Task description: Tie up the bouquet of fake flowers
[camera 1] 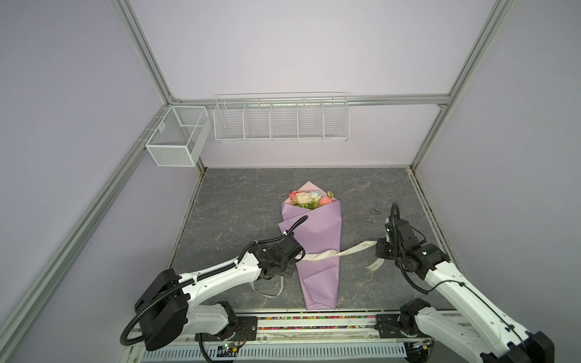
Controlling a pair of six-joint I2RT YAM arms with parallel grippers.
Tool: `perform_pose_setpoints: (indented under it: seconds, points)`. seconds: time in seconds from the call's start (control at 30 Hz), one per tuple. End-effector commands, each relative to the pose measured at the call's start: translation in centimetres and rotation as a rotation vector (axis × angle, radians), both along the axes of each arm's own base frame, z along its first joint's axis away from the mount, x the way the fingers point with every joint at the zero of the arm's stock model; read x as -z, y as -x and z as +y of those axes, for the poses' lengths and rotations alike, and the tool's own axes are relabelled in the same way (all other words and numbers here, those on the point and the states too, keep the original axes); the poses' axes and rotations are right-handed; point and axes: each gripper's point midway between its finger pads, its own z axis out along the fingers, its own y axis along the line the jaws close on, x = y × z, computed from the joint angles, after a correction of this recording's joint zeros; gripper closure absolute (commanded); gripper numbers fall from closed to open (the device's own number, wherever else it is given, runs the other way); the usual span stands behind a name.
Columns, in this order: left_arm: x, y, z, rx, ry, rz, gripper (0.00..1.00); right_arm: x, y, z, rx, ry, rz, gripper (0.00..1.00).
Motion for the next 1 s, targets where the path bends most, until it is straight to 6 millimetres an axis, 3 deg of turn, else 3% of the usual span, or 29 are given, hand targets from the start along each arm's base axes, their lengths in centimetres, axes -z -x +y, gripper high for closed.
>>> perform_pose_setpoints:
  seconds: [0.0,0.17,0.37,0.47,0.6,0.7,0.8,0.87,0.97]
  points:
    - [-0.3,-0.5,0.8,-0.070,0.042,-0.020,1.00,1.3,-0.4,-2.8,0.120,0.056,0.031,0.94]
    - [0.1,-0.3,1.4,-0.085,0.068,-0.009,1.00,2.0,-2.2,-4.9,0.202,0.039,0.061,0.94]
    - [0.6,-0.1,0.6,-0.061,0.095,0.010,1.00,1.5,-3.9,-3.6,0.109,0.012,0.054,0.92]
    - [0.4,-0.3,0.0,-0.048,0.120,0.003,1.00,1.0,-4.1,-2.5,0.065,-0.031,0.072,0.78]
    - [-0.2,-0.6,-0.4,-0.041,0.143,-0.017,1.00,0.4,-2.9,-1.6,0.086,-0.114,0.126,0.56]
    - [-0.4,-0.7,-0.7,-0.034,0.162,-0.025,1.00,0.8,-1.6,1.2,0.102,-0.318,0.150,0.45]
    - [-0.6,-0.8,-0.7,-0.034,0.166,-0.037,1.00,2.3,-0.1,4.4,0.134,-0.505,0.220,0.42]
    - [-0.7,-0.8,-0.8,-0.025,0.177,-0.042,1.00,3.1,0.5,6.5,0.129,-0.573,0.241,0.40]
    - [-0.9,-0.8,-0.9,-0.016,0.188,-0.052,1.00,4.6,1.0,7.9,0.179,-0.597,0.261,0.36]
